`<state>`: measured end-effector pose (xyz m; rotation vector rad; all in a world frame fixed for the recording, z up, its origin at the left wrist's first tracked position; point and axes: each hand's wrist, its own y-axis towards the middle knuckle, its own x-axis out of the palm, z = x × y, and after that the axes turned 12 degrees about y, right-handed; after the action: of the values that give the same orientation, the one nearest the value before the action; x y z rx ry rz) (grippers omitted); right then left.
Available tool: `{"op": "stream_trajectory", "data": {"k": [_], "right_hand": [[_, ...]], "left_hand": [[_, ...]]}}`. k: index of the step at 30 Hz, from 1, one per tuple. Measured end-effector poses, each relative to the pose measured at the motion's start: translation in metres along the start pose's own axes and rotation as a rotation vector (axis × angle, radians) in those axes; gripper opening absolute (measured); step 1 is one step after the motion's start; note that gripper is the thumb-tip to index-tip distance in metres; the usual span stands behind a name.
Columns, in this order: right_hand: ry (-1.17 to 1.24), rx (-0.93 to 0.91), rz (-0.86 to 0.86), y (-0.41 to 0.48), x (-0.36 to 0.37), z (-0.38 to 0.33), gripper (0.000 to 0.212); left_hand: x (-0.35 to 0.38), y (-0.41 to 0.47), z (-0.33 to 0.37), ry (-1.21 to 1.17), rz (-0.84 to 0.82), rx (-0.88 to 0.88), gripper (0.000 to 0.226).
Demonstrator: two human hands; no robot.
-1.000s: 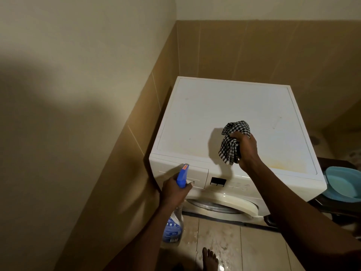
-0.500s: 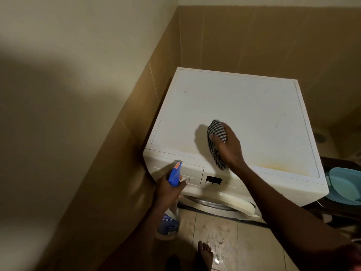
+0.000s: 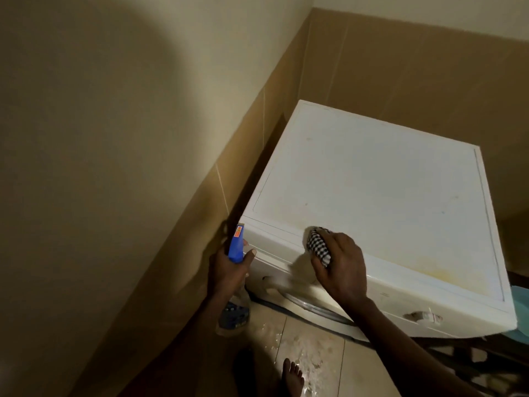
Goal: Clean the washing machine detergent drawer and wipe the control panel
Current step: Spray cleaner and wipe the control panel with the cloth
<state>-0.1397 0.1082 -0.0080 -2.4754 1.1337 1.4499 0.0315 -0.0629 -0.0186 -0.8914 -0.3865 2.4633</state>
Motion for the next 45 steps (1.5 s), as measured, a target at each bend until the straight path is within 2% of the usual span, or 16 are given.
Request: {"op": "stream_trajectory", "data": {"k": [3,6,13,19,23,29,35,39,42,45], "right_hand": [[0.058,-0.038,-0.005,0.012,0.020,-0.018,0.051],[0.027,-0.060,-0.091,0.026,0.037,-0.031,0.054],[0.091,-0.165,-0.179,0.022,0.045,-0.027,0.051],[0.111,-0.112,-0.191,0.057,0.061,-0.045,0.050],[0.097,-0.158,-0.236,0.041,0.068,-0.047,0.052],[0.143,-0.094,-0.244,0.077,0.093,-0.073,0.051],[0.147,-0.155,-0.314,0.069,0.099,-0.082,0.054],[0.171,-0.088,-0.306,0.085,0.109,-0.100,0.058],[0.182,-0.146,-0.308,0.062,0.108,-0.094,0.051],[0.206,-0.204,-0.298,0.052,0.098,-0.080,0.046]], "left_hand": [[-0.001,0.003,0.004,-0.034,0.012,0.022,0.026],[-0.002,0.004,0.009,-0.053,0.037,0.043,0.026],[-0.007,0.001,0.008,-0.052,0.062,0.088,0.037],[-0.013,0.004,0.012,0.014,0.072,0.096,0.050],[-0.019,0.011,0.009,0.060,0.067,0.059,0.045],[-0.026,0.012,0.010,0.083,0.124,0.105,0.051],[-0.032,0.018,0.004,0.067,0.120,0.121,0.045],[-0.032,0.023,0.001,0.100,0.107,0.146,0.039],[-0.032,0.026,0.003,0.104,0.078,0.164,0.046],[-0.029,0.025,0.007,0.104,0.066,0.123,0.042]]}}
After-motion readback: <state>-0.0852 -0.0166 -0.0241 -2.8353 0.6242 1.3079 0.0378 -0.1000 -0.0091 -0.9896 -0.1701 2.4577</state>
